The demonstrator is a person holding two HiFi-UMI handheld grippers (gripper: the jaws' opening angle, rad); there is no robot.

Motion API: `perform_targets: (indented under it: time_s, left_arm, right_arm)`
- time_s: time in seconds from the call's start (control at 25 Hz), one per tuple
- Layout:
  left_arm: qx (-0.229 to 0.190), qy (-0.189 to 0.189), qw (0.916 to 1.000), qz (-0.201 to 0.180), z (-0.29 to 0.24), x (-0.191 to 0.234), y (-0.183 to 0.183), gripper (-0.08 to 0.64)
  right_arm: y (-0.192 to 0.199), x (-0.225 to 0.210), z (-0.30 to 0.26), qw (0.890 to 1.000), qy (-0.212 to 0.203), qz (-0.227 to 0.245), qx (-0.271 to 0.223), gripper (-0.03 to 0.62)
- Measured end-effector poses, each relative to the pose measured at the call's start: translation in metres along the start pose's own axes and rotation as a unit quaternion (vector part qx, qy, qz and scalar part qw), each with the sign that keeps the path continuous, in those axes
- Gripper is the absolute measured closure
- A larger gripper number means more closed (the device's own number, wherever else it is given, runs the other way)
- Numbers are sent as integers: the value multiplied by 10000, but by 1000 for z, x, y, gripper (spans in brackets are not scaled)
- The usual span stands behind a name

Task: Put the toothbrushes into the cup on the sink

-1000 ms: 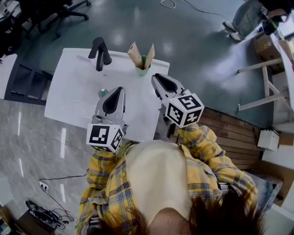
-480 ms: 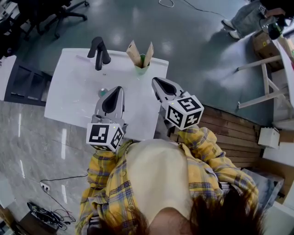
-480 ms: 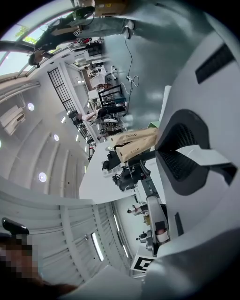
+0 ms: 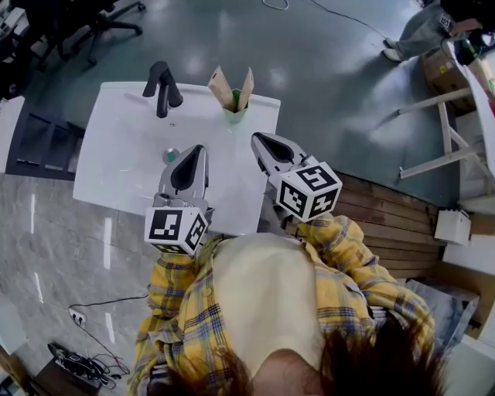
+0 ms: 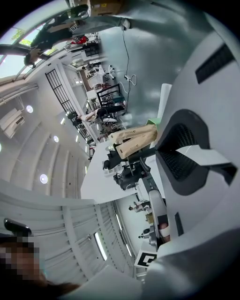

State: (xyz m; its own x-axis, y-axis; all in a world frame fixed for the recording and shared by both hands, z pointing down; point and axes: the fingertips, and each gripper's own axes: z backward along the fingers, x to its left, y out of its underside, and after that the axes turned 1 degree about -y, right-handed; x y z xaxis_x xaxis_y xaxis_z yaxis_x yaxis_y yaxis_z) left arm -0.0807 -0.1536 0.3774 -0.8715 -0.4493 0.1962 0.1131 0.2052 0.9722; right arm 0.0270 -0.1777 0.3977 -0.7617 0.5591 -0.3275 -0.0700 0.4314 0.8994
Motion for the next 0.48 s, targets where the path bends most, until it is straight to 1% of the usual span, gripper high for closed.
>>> perform_targets:
  time_s: [0.16,0.48]
  left_arm:
    - [0,-6,10000,33,0,0,1,555]
    - [-48,10,10000,54,0,-2,0,555]
  right_arm:
    - [2,1,0,9999,-55,-89,19,578]
    - [3,2,-1,9999,-116,-67,51,578]
